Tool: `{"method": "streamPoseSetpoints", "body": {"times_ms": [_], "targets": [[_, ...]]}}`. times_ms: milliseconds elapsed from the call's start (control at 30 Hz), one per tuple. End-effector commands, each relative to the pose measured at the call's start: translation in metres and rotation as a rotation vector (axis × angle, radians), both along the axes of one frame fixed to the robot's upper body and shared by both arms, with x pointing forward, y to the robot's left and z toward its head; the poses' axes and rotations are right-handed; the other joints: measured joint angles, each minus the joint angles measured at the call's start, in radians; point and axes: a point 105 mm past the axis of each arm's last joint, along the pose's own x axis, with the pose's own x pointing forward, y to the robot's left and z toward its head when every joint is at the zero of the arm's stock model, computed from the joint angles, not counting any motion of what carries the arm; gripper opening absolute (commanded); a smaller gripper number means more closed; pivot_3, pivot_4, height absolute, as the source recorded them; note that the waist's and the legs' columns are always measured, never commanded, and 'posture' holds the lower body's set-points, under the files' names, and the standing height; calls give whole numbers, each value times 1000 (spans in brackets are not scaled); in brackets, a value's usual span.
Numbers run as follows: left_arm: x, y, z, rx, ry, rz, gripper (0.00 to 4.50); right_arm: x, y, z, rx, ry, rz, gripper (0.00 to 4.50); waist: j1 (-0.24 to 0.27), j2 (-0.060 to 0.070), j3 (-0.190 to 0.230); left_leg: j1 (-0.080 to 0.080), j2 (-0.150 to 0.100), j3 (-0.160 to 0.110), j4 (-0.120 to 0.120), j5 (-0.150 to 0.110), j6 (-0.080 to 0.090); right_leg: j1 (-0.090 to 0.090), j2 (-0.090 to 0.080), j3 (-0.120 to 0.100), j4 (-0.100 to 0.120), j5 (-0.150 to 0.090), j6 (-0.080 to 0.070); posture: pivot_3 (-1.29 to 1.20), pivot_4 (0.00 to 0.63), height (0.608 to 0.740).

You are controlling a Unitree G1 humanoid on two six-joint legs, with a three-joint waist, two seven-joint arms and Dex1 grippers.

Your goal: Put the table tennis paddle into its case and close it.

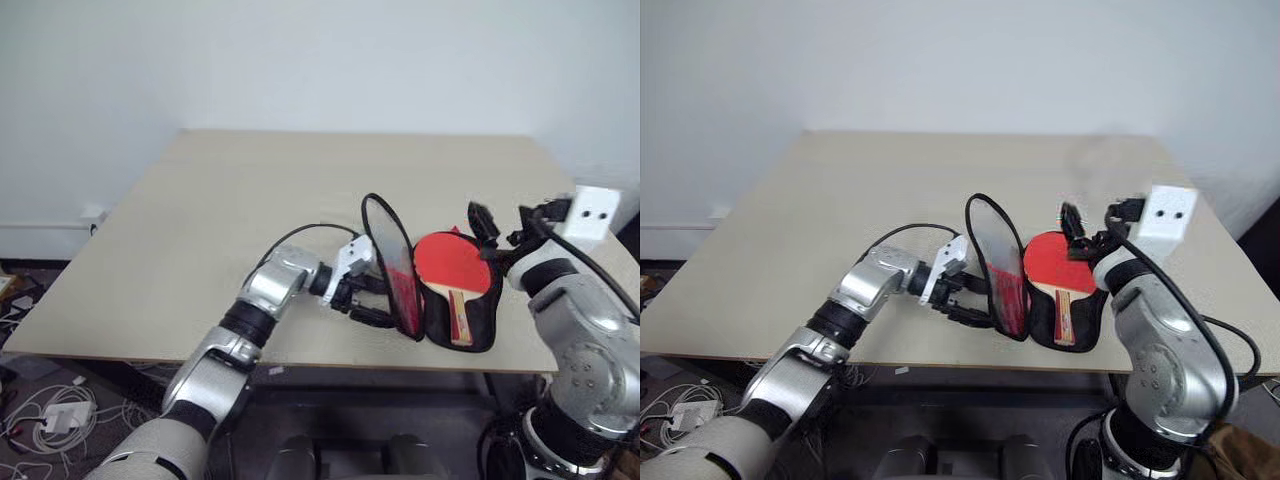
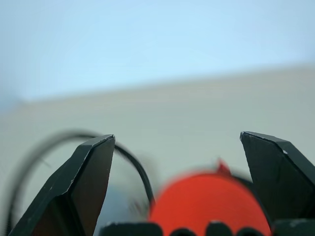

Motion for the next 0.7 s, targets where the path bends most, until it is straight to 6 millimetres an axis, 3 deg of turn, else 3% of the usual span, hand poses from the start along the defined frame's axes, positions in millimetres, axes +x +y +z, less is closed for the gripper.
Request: {"method": "streamPoseSetpoints", "body": {"times_ms": [33, 167, 333, 500, 700], "targets": [[7, -32, 17, -47, -77, -3, 4117, -2, -14, 22, 77, -126, -32, 4436, 0, 0, 0, 0, 0, 0, 0, 0, 0, 0, 0, 0, 0, 0, 0, 0, 0, 740], [-4, -66, 13, -63, -45, -28, 4117, -3, -32, 38, 225, -236, -95, 4436, -1, 1, 0, 0, 0, 0, 0, 0, 0, 0, 0, 0, 0, 0, 0, 0, 0, 740], [-10, -77, 1, -53, -28, -8, 4117, -5, -49, 40, 258, -267, -169, 4436, -2, 3, 0, 1, 0, 1, -3, 0, 1, -2, 0, 1, 1, 0, 0, 0, 0, 740], [6, -64, 12, -91, -6, 91, 4117, -1, -47, 18, 229, -167, -161, 4436, -2, 4, -1, 1, 0, 1, -2, 1, 1, -1, 0, 2, 1, 0, 0, 0, 0, 740], [17, -23, 5, 14, 37, 196, 4117, 10, -16, -28, 40, 33, -62, 4436, -4, 7, -1, 1, 0, 1, -3, 1, 1, -1, 0, 2, 1, 0, 0, 0, 0, 740]]}}
